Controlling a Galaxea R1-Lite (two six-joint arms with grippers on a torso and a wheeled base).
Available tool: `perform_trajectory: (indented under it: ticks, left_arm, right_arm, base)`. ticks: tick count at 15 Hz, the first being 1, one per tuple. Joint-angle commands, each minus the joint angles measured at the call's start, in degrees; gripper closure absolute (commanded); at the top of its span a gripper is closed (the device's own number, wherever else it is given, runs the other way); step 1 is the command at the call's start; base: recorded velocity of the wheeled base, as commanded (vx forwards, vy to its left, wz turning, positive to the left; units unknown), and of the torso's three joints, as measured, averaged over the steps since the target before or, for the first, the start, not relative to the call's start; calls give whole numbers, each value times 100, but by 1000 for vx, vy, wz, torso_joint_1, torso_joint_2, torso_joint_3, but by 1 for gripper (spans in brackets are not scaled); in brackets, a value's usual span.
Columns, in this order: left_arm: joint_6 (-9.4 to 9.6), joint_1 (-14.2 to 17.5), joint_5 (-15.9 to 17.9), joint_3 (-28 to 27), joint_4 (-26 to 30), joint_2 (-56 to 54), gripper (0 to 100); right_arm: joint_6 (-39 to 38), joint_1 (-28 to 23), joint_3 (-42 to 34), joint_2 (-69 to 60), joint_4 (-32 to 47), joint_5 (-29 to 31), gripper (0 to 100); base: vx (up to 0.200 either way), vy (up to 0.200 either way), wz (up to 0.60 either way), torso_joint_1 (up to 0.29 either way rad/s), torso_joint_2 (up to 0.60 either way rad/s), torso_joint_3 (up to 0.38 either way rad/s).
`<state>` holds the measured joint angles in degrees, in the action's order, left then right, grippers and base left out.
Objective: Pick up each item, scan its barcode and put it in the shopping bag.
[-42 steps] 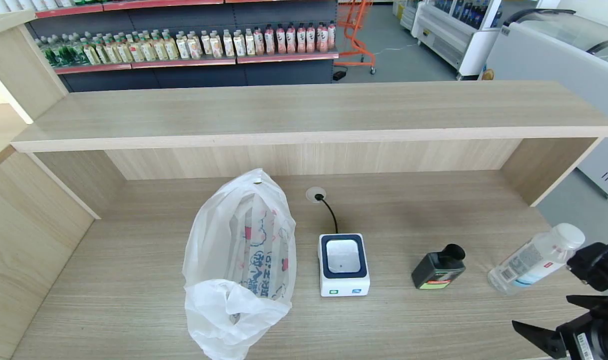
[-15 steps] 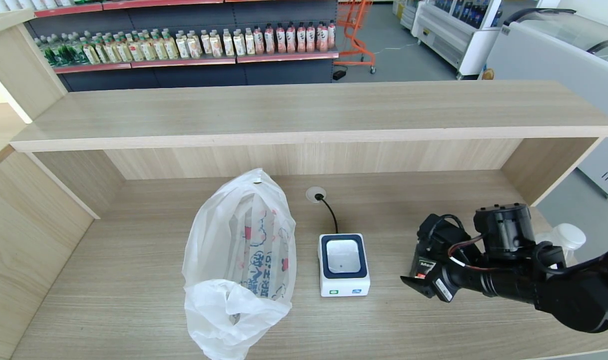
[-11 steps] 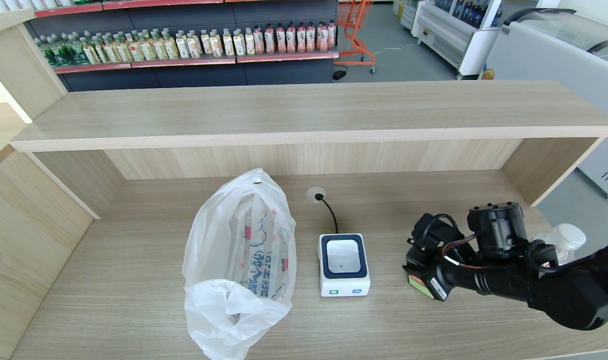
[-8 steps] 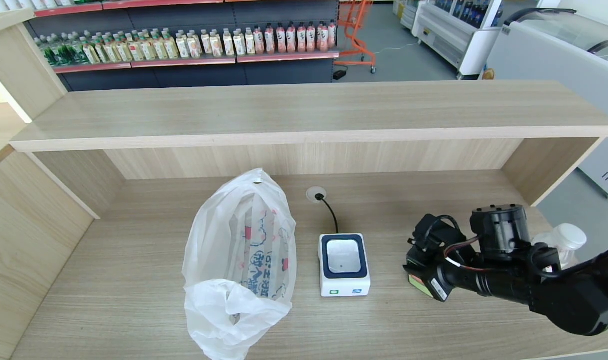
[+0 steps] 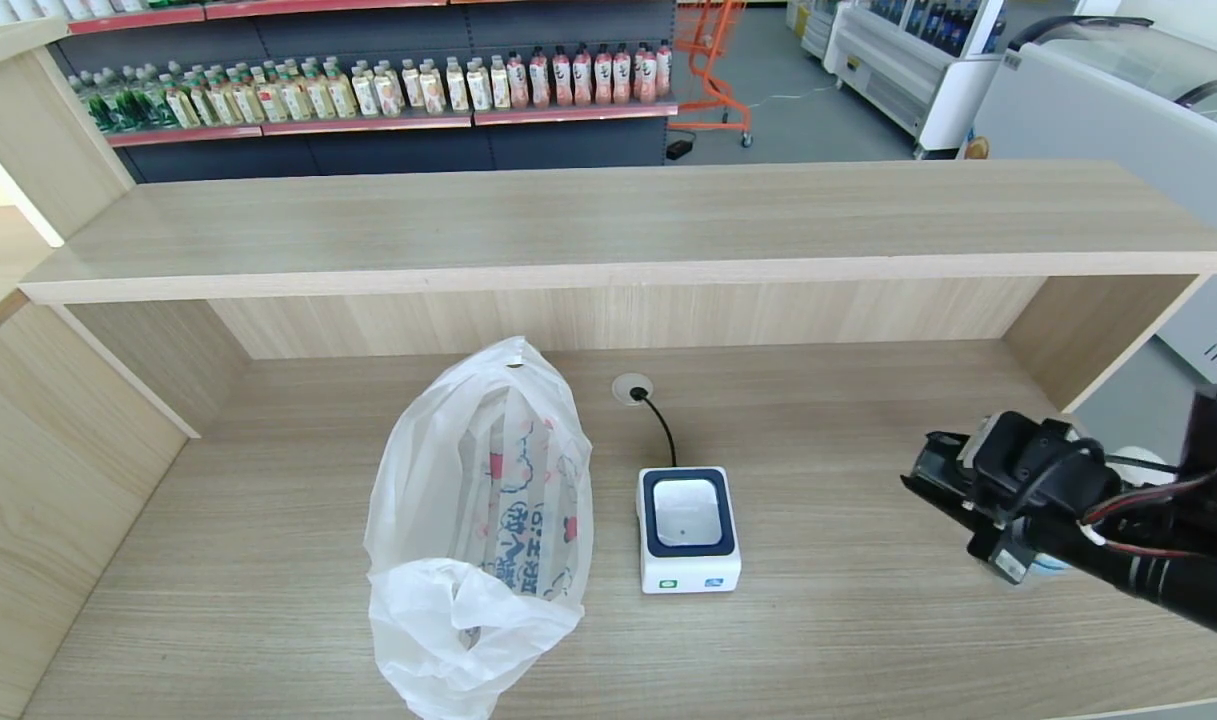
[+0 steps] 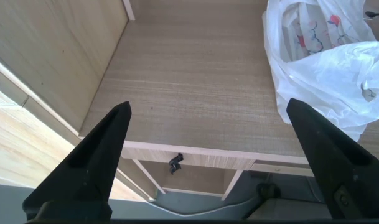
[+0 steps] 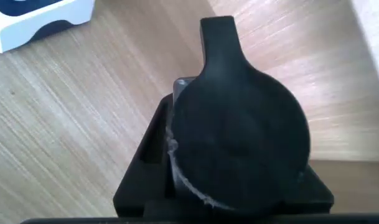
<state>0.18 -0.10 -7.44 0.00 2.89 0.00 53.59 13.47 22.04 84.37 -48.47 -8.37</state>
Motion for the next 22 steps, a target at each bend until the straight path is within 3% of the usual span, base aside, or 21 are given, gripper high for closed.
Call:
perform_trajectory:
  ticks: [1, 2, 3, 5, 7, 8, 9, 10, 14, 22]
  left_arm:
    - [-1, 1, -3, 0, 1, 0, 0]
    - [-1, 1, -3, 0, 1, 0, 0]
    - [-1, 1, -3, 0, 1, 0, 0]
    - [-1, 1, -3, 0, 1, 0, 0]
    - [-1, 1, -3, 0, 1, 9, 0]
    - [-1, 1, -3, 0, 1, 0, 0]
    - [-1, 1, -3, 0, 1, 9, 0]
    - [8, 1, -3, 0, 1, 9, 0]
    - [-1, 1, -3, 0, 1, 9, 0]
    - [-1, 1, -3, 0, 1, 9, 0]
  right_arm:
    - [1224, -354, -174, -791, -365, -1316, 100]
    - [2217, -451, -165, -799, -453, -1975, 100]
    - [3746, -512, -130, -826, -725, -2669, 100]
    - [5654, -117, -112, -668, -1305, -4269, 100]
    - [7385, 349, -139, -562, -1279, -4770, 100]
    - [7833, 428, -139, -474, -1279, -4788, 100]
    - [8106, 613, -139, -325, -1288, -4867, 100]
    - [8528, 1123, -77, 9, -1297, -5113, 100]
    - [8765, 1826, 28, 361, -1341, -5165, 100]
    - [8888, 1958, 116, 510, -1332, -5570, 100]
  base:
    - [0, 0, 0, 0, 0, 0]
    - [0, 0, 0, 0, 0, 0]
    - [0, 0, 0, 0, 0, 0]
    - [0, 0, 0, 0, 0, 0]
    - [0, 0, 0, 0, 0, 0]
    - [0, 0, 0, 0, 0, 0]
    - [0, 0, 0, 0, 0, 0]
    - [0, 0, 0, 0, 0, 0]
    - [0, 0, 0, 0, 0, 0]
    - [0, 0, 0, 0, 0, 0]
